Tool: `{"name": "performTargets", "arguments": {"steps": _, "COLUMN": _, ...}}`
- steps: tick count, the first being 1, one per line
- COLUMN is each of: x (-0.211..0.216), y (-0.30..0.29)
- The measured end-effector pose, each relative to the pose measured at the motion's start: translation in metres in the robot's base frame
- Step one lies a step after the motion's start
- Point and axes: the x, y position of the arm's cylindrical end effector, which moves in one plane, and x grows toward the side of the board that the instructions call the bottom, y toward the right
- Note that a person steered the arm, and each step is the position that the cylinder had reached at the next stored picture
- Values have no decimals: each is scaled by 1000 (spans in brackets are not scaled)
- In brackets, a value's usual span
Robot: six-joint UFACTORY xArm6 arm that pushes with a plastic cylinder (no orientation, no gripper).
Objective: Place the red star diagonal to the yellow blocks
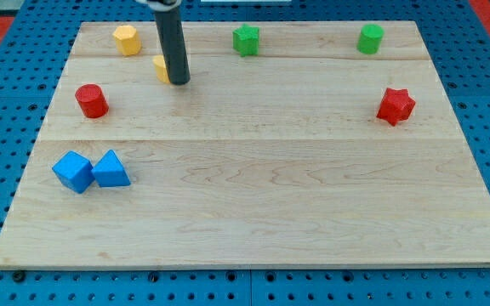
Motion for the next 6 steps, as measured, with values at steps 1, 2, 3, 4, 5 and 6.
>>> {"name": "performTargets", "arguments": {"steps": 1, "x": -26, "y": -13}}
{"name": "performTargets", "arguments": {"steps": 2, "x": -39, "y": -12}}
{"name": "performTargets", "arguments": {"steps": 3, "x": -39, "y": -18}}
{"name": "performTargets", "arguments": {"steps": 4, "x": -39, "y": -28}}
{"name": "performTargets", "arguments": {"steps": 5, "x": -18, "y": 72}}
{"name": "performTargets", "arguments": {"steps": 6, "x": 10, "y": 191}}
